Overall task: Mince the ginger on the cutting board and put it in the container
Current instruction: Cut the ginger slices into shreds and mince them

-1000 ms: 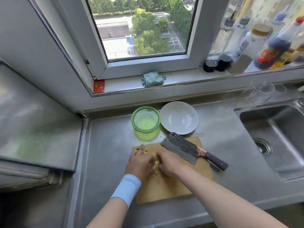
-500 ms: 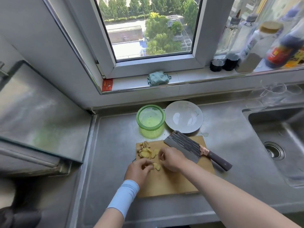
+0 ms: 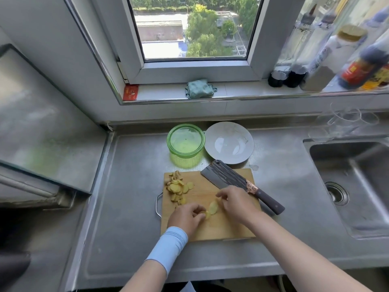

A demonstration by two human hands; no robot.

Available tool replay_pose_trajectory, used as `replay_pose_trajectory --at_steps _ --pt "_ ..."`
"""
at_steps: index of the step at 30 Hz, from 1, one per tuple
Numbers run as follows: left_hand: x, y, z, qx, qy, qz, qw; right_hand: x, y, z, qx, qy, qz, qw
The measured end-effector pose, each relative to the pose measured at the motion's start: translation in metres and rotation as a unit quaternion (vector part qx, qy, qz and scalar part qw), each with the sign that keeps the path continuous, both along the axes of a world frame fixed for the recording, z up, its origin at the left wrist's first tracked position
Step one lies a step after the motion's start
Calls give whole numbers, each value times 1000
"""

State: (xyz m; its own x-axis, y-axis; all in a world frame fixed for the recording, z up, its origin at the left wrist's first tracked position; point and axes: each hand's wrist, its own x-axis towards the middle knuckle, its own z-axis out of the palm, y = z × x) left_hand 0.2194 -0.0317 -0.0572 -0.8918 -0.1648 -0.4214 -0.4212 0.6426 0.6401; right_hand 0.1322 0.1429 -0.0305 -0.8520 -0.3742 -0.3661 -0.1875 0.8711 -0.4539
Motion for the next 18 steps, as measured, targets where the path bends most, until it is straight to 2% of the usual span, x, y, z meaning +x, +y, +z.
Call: replay_pose_trajectory --at_steps 4,9,14,18 --pt "0 9 -2 -29 29 25 999 2 0 -4 25 10 90 996" --pt "-5 18 -9 -87 105 -1 991 2 -4 -13 21 -11 84 996" --pt "-6 20 -18 -161 166 -39 972 1 -2 -12 -26 -50 19 998" --pt "-2 22 -23 -164 193 -48 966 5 -4 -11 -63 -83 -50 993"
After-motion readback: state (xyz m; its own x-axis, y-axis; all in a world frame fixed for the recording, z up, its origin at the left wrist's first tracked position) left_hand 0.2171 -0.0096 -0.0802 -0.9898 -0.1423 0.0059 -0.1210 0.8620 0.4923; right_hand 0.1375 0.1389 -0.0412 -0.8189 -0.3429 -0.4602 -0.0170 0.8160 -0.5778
